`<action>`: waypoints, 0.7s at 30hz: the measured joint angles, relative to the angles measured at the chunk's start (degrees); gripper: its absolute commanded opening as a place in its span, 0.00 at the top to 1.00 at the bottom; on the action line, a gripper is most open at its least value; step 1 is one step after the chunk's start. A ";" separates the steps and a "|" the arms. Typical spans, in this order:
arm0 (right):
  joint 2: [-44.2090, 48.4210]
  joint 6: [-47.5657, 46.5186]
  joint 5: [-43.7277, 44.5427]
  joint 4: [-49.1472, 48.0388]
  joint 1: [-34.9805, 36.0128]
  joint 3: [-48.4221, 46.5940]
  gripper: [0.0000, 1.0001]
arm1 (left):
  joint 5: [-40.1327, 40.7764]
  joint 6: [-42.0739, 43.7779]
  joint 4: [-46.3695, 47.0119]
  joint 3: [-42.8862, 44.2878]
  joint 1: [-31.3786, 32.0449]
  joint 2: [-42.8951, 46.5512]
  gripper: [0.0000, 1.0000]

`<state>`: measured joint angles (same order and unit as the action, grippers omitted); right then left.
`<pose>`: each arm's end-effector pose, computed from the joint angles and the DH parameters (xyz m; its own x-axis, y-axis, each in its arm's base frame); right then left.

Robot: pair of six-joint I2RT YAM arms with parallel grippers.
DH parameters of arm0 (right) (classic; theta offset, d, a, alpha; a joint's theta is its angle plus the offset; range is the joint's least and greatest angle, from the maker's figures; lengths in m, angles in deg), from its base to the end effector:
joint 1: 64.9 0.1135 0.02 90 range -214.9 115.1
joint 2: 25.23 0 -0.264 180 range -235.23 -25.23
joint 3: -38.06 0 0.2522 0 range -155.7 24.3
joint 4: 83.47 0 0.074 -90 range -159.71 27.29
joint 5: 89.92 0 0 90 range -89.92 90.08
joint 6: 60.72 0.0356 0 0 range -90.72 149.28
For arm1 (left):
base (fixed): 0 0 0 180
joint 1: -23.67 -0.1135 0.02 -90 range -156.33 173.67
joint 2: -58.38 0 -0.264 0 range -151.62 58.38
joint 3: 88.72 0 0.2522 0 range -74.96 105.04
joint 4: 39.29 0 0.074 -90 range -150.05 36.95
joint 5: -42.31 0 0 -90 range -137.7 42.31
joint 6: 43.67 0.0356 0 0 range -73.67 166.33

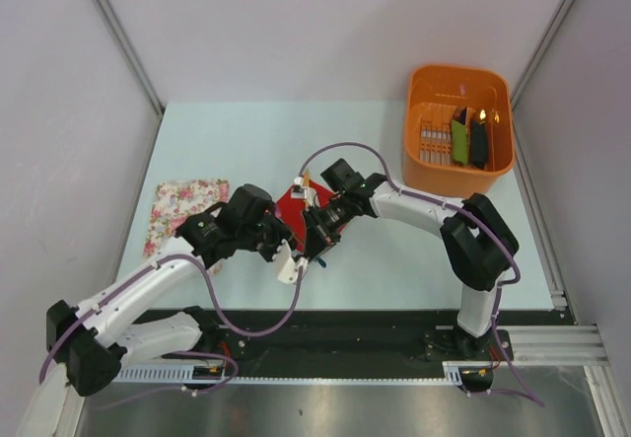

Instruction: Place the utensils on the paper napkin and roll it up

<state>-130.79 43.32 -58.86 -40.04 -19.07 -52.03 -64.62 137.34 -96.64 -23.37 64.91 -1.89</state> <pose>0.2440 0.2950 0.2215 -0.7434 -0.5856 -0.3232 -0.5134 0.1899 0.8369 0.1484 -0.1439 0.2796 0.7750 0.5926 -0.2195 0.5812 -0.5319 0.6159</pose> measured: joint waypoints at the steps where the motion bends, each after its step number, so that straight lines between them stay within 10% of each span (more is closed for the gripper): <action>1: -0.17 0.48 -0.81 -0.52 -0.76 0.57 1.00 | 0.02 -0.68 0.61 0.09 0.02 0.57 0.37; 5: 1.20 3.52 -2.80 -6.40 -3.13 2.71 1.00 | 0.92 -7.87 4.48 0.42 0.07 2.56 0.01; 13: 7.56 8.28 -4.98 -16.02 -13.00 2.99 1.00 | 5.46 -35.91 8.20 10.40 -1.86 5.38 0.00; 21: 10.82 11.52 -5.18 -23.19 -15.41 0.42 1.00 | -4.72 -81.31 24.35 10.23 -25.99 8.26 0.00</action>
<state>-119.97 54.84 -64.04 -63.23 -34.48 -51.62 -69.34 56.03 -72.30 -13.14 38.92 6.37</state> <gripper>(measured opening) 0.025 0.996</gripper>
